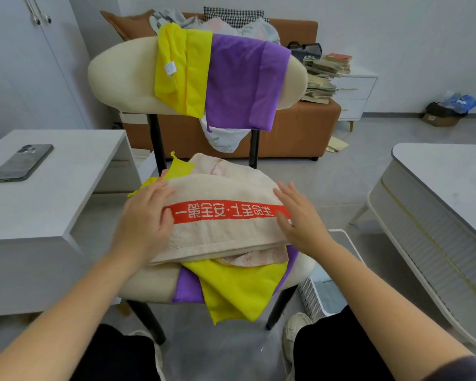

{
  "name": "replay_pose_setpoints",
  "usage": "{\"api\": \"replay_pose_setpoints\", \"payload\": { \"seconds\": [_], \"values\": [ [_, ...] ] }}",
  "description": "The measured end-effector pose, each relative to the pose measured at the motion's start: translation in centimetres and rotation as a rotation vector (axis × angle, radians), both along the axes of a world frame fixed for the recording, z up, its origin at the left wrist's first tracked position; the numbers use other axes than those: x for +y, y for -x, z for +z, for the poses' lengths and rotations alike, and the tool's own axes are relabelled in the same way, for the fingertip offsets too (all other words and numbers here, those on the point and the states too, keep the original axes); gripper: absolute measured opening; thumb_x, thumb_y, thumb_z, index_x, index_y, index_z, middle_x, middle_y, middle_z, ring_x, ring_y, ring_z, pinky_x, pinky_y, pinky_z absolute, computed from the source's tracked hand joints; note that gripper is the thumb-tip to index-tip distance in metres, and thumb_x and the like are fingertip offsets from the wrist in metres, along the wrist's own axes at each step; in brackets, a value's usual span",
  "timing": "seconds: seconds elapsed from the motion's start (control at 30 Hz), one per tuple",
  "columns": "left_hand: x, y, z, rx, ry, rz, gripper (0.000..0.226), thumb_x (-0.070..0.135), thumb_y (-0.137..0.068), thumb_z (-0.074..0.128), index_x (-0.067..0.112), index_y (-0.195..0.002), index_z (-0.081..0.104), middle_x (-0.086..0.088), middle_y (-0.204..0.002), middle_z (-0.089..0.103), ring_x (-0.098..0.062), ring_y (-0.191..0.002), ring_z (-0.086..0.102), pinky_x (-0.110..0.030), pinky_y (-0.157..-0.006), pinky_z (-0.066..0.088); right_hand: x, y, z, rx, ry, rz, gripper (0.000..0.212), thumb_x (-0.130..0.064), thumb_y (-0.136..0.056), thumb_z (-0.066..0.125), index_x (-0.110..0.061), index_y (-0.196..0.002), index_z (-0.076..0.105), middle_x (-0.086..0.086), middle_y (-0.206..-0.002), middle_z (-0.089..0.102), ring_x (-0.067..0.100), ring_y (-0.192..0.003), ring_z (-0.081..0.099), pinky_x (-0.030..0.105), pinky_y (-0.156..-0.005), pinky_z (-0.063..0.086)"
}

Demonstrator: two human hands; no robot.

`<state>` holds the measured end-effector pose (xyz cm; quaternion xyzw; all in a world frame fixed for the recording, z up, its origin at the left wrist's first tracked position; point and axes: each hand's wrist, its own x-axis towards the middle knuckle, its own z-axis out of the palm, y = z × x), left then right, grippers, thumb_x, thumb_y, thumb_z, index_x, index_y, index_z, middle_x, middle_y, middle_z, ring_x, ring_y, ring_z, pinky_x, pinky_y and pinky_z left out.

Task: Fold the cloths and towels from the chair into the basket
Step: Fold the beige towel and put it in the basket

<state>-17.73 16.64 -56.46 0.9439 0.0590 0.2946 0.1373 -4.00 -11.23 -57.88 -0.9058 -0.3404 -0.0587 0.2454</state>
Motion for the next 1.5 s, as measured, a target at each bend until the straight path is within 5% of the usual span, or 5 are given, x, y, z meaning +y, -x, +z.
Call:
{"api": "replay_pose_setpoints", "payload": {
  "seconds": [0.43,0.63,0.87,1.07,1.5],
  "values": [
    [-1.5,-6.7,-4.9,0.377,-0.014,0.158,0.079,0.061,-0.081,-0.001,0.024,-0.151,0.002,-0.001,-0.159,-0.002,-0.021,-0.146,-0.003,-0.047,-0.116,0.001,9.0,-0.8,-3.2,0.151,0.244,0.088,0.064,-0.062,-0.095,0.015,-0.039,-0.147,-0.014,-0.009,-0.158,-0.017,0.016,-0.146,-0.014,0.046,-0.117,-0.002],
    [0.7,-5.7,-4.4,0.338,0.250,0.321,0.059,0.050,-0.096,0.028,0.021,-0.147,0.024,-0.001,-0.157,0.017,-0.020,-0.144,0.015,-0.053,-0.113,0.014,9.1,-0.7,-2.9,0.168,0.234,0.095,0.066,-0.064,-0.092,0.011,-0.039,-0.146,-0.017,-0.009,-0.157,-0.019,0.015,-0.145,-0.016,0.046,-0.118,-0.004],
    [4.2,-5.0,-2.4,0.112,1.134,0.404,0.034,0.038,-0.086,0.061,0.018,-0.113,0.057,-0.009,-0.112,0.064,-0.024,-0.091,0.062,-0.039,-0.078,0.051,9.8,-0.4,-2.3,0.045,0.171,0.077,0.070,-0.064,-0.090,0.009,-0.032,-0.149,-0.011,-0.006,-0.157,-0.019,0.017,-0.144,-0.020,0.048,-0.116,-0.011],
    [4.3,-5.2,-0.7,0.005,0.880,0.340,0.019,0.022,-0.083,0.067,0.012,-0.098,0.061,-0.001,-0.092,0.058,-0.006,-0.072,0.053,-0.023,-0.056,0.039,12.6,1.1,-2.5,-0.084,0.115,0.138,0.072,-0.061,-0.091,0.012,-0.024,-0.151,-0.001,-0.003,-0.159,-0.010,0.020,-0.145,-0.017,0.052,-0.115,-0.009],
    [5.0,-3.6,-0.4,0.067,1.264,0.293,0.023,0.030,-0.095,0.053,0.013,-0.081,0.059,-0.007,-0.084,0.060,-0.021,-0.071,0.056,-0.030,-0.060,0.044,13.0,1.3,-3.2,-0.101,0.103,0.122,0.068,-0.058,-0.093,0.015,-0.026,-0.151,-0.001,-0.005,-0.158,-0.010,0.020,-0.146,-0.013,0.051,-0.116,-0.004]
  ]
}}
